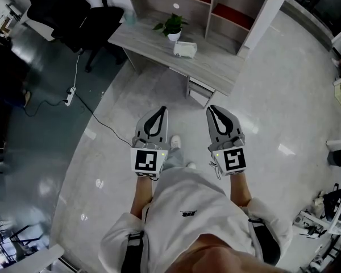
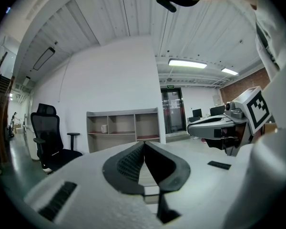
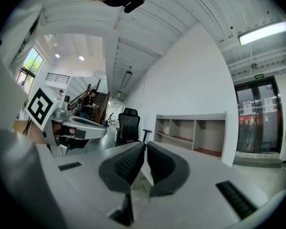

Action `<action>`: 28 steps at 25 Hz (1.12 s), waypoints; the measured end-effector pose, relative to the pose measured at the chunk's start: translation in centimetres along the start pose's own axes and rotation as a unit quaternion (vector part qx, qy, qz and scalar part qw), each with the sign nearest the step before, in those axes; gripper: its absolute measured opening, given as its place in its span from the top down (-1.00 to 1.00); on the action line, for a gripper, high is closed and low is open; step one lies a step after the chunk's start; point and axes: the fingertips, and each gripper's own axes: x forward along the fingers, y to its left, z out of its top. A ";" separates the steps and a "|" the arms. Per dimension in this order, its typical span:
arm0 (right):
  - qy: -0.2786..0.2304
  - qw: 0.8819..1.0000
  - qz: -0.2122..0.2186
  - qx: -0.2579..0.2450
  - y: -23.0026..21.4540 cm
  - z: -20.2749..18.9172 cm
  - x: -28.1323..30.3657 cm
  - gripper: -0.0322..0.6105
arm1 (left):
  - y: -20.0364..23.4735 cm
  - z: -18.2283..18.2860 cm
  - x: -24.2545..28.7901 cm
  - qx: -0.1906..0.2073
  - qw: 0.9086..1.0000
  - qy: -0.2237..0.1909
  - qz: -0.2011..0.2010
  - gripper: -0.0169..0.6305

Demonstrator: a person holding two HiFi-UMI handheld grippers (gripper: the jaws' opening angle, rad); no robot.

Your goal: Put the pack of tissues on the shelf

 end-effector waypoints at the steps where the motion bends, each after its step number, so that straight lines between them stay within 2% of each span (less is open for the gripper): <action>1: 0.002 1.000 0.000 -0.001 -0.1 -0.1 0.6 0.78 | 0.4 -0.1 0.4 -0.001 1.000 0.000 -0.001 0.86; 11: 0.019 1.000 -0.006 -0.004 -1.4 -0.6 6.3 0.78 | 4.4 -0.9 4.8 -0.011 1.000 0.005 -0.013 0.86; 28: 0.028 0.999 -0.040 -0.008 -3.6 -0.6 14.1 0.78 | 10.0 -0.9 11.7 -0.009 0.998 0.000 -0.056 0.86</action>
